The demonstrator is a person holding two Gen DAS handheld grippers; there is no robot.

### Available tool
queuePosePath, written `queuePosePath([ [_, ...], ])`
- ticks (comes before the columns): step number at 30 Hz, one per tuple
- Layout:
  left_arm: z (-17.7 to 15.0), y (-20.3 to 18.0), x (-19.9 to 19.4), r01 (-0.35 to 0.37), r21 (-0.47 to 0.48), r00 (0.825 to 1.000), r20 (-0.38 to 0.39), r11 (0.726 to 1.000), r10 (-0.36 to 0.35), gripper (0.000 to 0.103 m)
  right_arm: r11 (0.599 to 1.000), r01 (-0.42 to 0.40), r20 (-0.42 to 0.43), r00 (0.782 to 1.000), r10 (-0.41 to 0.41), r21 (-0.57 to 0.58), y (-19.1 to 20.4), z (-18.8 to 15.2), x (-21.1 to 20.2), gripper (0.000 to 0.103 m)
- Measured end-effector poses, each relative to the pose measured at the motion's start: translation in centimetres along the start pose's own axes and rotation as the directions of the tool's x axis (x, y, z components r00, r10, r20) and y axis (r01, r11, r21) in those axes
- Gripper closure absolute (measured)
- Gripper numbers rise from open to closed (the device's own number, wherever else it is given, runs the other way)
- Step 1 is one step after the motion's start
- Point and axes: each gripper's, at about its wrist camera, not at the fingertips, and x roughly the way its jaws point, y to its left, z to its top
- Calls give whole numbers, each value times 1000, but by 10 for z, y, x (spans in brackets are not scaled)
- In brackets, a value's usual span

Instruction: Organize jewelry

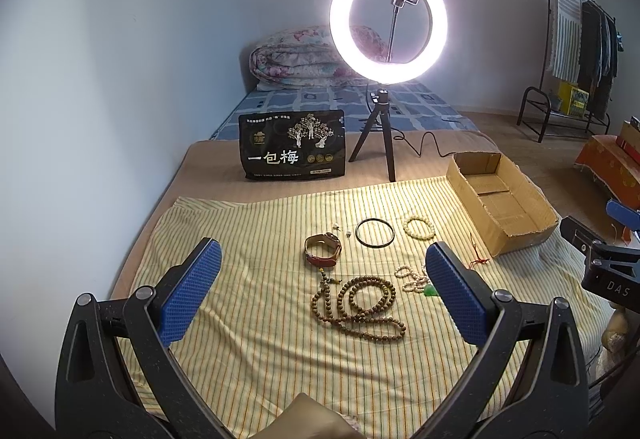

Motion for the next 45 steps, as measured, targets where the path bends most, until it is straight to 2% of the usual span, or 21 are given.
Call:
queuePosePath([
  [29,-5,2,1,-1,-6,1000,-7,1000,0,0,1000,-8,-5,1000,8,-2,2,-2,2,0],
  [45,-7,8,16,-15,-3,998,-53,1000,15,0,1000,-16,-19,1000,16,-13,2,-4,9,0],
])
